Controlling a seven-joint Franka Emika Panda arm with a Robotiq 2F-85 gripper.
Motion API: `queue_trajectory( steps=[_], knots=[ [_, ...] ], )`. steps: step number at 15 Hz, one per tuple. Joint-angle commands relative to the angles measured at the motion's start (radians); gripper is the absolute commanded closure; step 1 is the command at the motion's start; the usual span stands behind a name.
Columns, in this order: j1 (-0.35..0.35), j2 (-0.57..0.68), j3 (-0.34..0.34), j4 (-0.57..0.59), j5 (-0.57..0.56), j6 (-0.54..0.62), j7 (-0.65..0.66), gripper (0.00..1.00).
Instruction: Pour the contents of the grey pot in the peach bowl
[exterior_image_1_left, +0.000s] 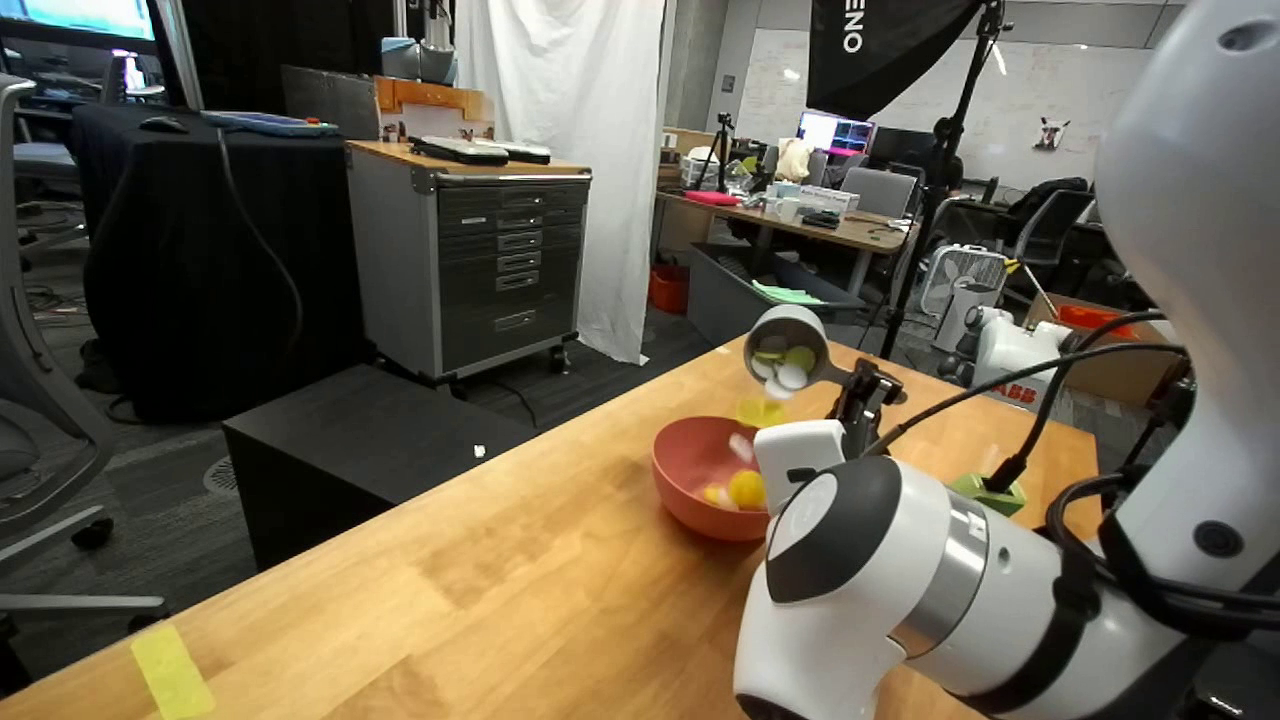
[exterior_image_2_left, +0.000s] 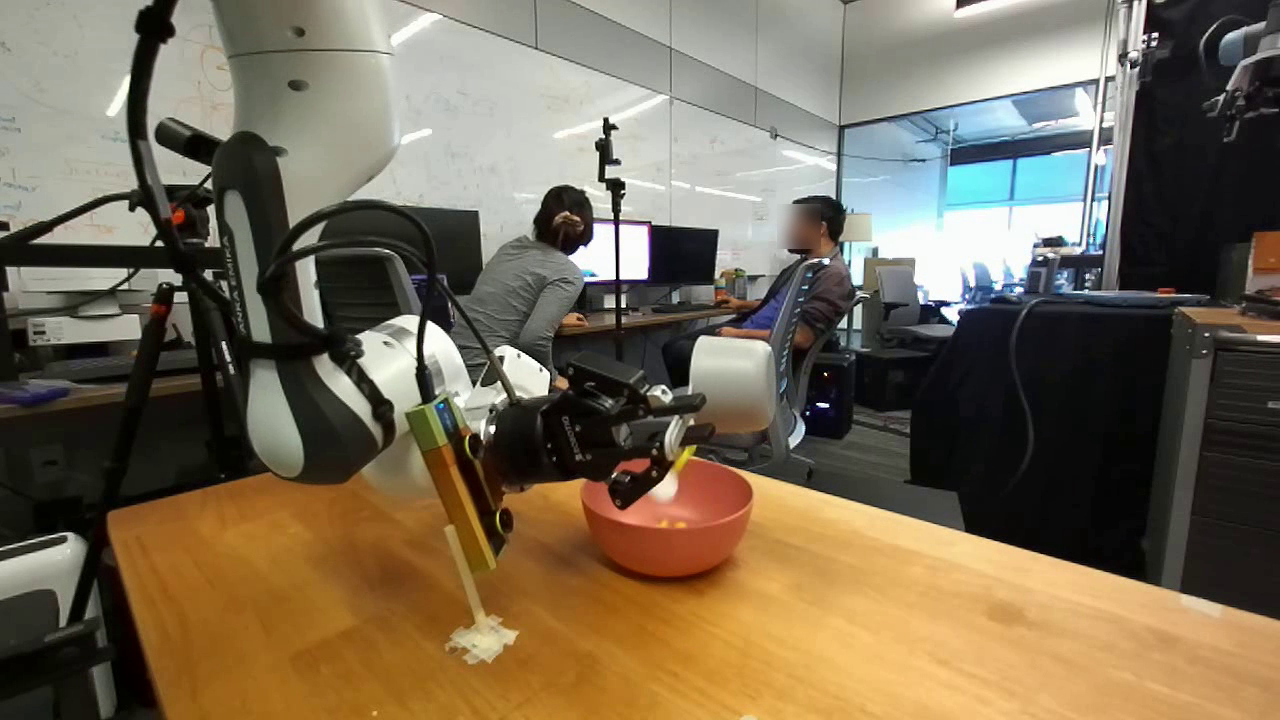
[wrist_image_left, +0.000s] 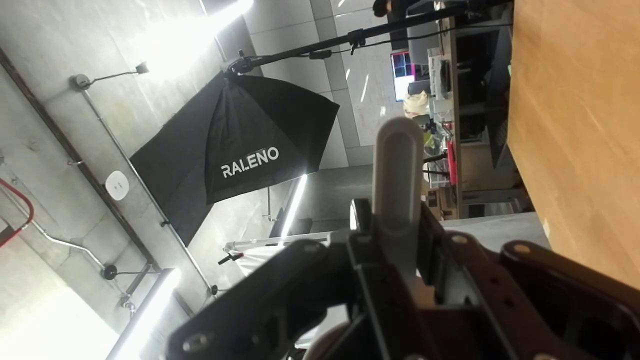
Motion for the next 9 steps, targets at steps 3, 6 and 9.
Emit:
queue_trajectory(
  steps=[3,6,9],
  knots=[
    [0.002,0.013,0.009,-0.004,-0.032,-0.076,0.024,0.92],
    [0.003,0.019,0.009,-0.004,-0.039,-0.095,0.028,0.92],
    [0.004,0.023,0.006,-0.003,-0.046,-0.118,0.028,0.92]
  ],
)
